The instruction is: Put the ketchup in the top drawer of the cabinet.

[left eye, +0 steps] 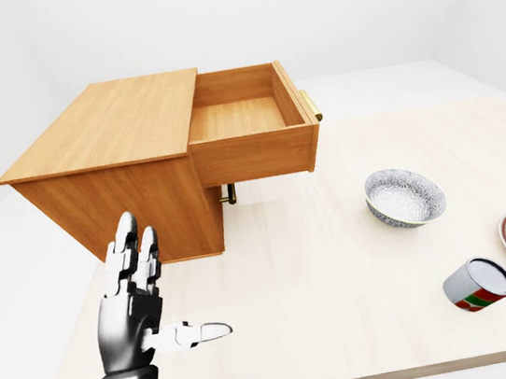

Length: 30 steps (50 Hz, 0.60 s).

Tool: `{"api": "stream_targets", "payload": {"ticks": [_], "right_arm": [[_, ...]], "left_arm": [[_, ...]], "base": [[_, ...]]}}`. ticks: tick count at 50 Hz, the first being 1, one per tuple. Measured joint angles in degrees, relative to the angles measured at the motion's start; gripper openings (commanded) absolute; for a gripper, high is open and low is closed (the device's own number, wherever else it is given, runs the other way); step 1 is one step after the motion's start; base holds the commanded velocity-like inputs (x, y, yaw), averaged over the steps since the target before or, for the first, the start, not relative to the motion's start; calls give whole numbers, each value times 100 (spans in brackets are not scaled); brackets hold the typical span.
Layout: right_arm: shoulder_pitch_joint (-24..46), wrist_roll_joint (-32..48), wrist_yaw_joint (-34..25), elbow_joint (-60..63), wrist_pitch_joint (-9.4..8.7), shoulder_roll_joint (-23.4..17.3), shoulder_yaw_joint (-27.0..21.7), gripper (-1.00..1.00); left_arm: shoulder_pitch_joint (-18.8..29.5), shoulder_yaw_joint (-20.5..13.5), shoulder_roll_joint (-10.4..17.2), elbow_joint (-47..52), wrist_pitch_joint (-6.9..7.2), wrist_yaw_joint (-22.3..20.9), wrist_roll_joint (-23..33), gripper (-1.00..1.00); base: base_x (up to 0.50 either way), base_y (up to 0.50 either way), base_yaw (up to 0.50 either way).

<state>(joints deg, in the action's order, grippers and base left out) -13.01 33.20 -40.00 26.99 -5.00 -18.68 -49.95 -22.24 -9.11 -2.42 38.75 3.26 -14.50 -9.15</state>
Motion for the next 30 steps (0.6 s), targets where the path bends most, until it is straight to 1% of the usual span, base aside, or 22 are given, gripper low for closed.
{"api": "stream_targets", "payload": {"ticks": [17, 30], "right_arm": [[-40, -206, 0, -684, 0, -30, 227, 100], [-27, -392, 0, -1297, 0, -175, 317, 100]], "left_arm": [[-6, 18, 7, -6, -8, 11, 9, 100], [-3, 39, 14, -23, -17, 17, 22, 100]], "base": [[0, 0, 0], [0, 0, 0]]}}
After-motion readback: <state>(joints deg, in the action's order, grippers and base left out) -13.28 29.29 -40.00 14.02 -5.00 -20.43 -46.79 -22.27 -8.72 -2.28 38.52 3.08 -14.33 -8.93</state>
